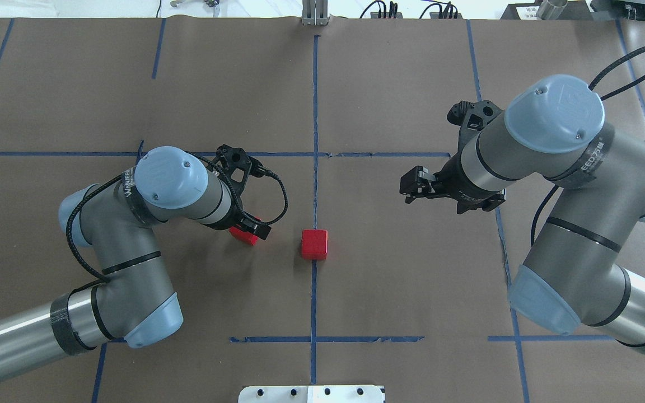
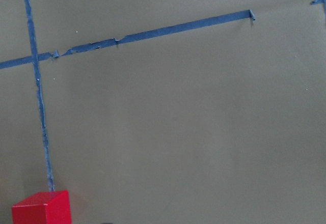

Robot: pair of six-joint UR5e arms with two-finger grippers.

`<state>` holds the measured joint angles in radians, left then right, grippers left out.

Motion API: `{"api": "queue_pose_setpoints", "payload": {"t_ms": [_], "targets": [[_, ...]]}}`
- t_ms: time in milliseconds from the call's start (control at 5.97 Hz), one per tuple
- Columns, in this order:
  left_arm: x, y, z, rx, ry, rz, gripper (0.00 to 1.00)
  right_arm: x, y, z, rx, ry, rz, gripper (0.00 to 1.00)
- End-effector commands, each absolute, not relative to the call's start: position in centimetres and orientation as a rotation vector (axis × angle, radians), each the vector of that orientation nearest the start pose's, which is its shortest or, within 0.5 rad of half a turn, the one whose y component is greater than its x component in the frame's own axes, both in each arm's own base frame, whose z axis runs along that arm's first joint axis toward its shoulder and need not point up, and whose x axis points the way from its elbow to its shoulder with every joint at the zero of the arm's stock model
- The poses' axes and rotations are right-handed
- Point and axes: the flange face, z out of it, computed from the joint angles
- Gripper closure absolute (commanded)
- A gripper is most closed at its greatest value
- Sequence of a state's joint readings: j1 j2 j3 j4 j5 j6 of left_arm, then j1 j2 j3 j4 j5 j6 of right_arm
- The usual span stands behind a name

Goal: Form red blocks into L shape at center
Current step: 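Grasp the red cube nearest the center with the left gripper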

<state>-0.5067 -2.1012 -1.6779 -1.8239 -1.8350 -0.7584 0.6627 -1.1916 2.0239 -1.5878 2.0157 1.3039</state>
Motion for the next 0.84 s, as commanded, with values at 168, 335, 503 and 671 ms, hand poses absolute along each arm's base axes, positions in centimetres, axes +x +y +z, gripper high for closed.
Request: {"api": "queue_pose_setpoints", "payload": {"t_ms": [168,335,503,671], "targets": [[54.8,-40.5,27.9,0.367,0.833,0.395,0.3,-38.2,-41.3,25.8,-0.017,-0.903,0.188,0.0],[54.7,-40.4,27.7,0.356,0.822,0.391,0.63,-38.2,-41.3,25.6,-0.016,-0.905,0.187,0.0],[54.3,-40.8,27.9,0.36,0.807,0.383,0.81,-38.2,-41.3,25.6,-0.016,-0.905,0.187,0.0],[53.3,-42.5,25.3,0.376,0.795,0.365,0.95,-38.0,-41.2,25.4,-0.013,-0.909,0.189,0.0]]}}
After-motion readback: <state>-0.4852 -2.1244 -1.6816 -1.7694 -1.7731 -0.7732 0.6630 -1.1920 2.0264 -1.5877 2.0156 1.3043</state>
